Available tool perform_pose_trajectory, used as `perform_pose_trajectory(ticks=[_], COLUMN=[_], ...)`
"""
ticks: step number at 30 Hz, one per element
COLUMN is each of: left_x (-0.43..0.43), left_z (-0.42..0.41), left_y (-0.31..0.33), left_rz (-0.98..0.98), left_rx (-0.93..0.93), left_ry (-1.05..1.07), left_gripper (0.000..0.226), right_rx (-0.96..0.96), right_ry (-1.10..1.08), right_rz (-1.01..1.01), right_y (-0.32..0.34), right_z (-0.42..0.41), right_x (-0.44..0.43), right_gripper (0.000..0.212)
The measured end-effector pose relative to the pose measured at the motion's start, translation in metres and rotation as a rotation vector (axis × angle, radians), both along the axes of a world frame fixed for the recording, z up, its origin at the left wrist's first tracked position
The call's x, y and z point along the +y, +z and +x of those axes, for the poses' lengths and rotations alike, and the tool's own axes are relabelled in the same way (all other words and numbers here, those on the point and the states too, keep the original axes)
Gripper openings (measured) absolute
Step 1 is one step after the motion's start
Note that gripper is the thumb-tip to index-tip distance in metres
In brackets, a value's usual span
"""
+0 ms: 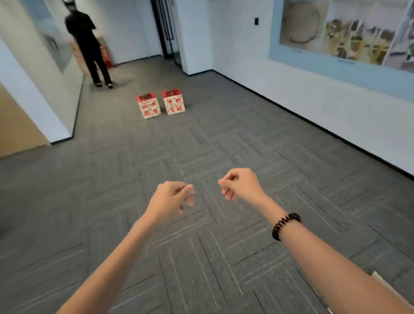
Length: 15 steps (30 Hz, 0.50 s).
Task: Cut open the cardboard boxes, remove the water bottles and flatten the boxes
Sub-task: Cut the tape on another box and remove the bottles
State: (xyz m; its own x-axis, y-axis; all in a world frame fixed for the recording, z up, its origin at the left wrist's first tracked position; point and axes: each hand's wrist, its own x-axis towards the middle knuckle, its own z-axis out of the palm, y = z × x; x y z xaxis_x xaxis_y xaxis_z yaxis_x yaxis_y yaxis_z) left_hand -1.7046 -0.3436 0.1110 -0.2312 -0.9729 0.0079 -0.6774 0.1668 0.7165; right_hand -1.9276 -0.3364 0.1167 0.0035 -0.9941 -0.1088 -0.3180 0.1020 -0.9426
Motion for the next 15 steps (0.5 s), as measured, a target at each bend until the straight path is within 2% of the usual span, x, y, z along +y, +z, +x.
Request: perform_pose_trajectory(ticks=[1, 7, 15], left_x=[-0.001, 0.048, 0.133], left_z=[0.011, 0.197, 0.387], left_y=[0.007, 0.063, 0.068], left_rz=[-0.016, -0.151, -0.178], left_rx=[-0.007, -0.004, 0.030], left_ry=[0.008, 0.297, 0.693], left_gripper=[0.026, 0.025, 0.024], right_rx=[-0.009, 0.000, -0.032], right_ry=[0.019, 0.332, 0.686], right_rz=[-0.030, -0.147, -0.166], right_y=[0.006, 0.063, 0.077], right_z=[0.012, 0.218, 0.440], right_x=[-0.006, -0.028, -0.023], right_gripper=[0.022, 0.023, 0.021])
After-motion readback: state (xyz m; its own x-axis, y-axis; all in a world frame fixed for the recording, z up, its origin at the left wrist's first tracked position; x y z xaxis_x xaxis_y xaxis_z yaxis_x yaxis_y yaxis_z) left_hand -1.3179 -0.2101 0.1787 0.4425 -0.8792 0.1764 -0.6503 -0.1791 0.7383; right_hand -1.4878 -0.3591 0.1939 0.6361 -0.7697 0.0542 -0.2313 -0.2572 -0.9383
